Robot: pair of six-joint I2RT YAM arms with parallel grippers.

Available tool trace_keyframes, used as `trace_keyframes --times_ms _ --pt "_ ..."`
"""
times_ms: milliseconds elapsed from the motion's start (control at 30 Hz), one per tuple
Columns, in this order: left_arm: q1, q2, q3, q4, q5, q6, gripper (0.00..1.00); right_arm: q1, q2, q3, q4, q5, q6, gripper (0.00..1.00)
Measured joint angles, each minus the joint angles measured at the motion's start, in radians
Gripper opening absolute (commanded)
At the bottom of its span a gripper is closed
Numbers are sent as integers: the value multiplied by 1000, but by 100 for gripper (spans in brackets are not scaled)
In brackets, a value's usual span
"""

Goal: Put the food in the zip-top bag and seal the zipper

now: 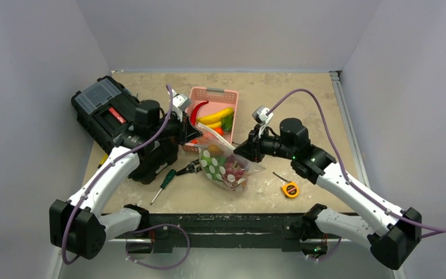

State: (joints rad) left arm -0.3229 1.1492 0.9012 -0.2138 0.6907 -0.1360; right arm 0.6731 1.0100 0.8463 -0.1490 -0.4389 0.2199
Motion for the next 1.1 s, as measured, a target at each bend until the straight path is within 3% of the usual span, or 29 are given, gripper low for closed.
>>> trace_keyframes --times_ms 333,867,967,1100 --pt "1 -31 0 -69 -211 16 0 0 -129 -38 -109 57 13 0" --pt "2 -50 0 -95 -255 21 0 0 -256 -61 -253 97 87 1" --pt "2 -52 0 -95 -248 21 0 0 -268 -61 -264 106 103 8" --pt "2 -58 0 -95 -235 20 0 0 -284 -61 -285 114 121 30"
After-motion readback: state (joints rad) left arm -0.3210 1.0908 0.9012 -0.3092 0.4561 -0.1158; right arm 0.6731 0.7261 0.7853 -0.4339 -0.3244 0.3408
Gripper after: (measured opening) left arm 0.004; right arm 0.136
